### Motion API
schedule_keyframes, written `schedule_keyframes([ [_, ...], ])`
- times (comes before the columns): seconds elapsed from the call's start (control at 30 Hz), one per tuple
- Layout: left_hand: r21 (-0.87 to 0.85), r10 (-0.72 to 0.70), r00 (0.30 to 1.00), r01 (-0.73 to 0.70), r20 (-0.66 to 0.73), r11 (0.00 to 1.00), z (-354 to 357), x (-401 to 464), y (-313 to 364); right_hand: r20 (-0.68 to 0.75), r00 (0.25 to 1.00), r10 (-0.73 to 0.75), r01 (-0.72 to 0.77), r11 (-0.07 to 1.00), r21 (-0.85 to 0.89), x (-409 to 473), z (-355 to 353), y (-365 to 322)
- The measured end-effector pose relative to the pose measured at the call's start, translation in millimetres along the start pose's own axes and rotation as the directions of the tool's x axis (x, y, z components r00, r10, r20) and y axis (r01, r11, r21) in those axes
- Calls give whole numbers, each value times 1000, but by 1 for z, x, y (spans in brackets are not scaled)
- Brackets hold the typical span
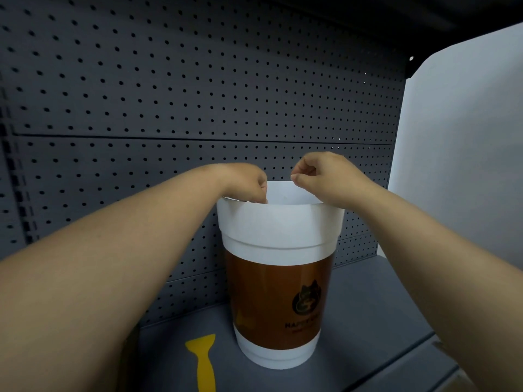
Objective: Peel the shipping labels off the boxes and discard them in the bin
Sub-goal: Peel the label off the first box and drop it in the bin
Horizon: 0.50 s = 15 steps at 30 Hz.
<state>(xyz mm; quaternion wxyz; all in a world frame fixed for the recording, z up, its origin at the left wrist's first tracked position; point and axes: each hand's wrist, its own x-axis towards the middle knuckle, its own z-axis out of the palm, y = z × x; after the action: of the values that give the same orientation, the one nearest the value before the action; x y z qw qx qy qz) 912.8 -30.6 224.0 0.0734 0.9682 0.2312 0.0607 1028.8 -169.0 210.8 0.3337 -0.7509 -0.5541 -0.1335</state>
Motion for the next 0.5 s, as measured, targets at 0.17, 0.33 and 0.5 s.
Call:
schedule_keyframes([
  [0.17,-157,45,996,-56,-72,986,-1,-5,2,2,1000,-1,1,1000,4,-3,1,-6],
  [0.33,-122,51,984,-73,-170,990,-1,-8,4,-34,999,13,-13,1000,-2,-9,-3,-10],
  [0.5,11,53,939,-52,-339,999,0,-23,-8,-60,998,0,-1,1000,-31,-15,-1,-23],
])
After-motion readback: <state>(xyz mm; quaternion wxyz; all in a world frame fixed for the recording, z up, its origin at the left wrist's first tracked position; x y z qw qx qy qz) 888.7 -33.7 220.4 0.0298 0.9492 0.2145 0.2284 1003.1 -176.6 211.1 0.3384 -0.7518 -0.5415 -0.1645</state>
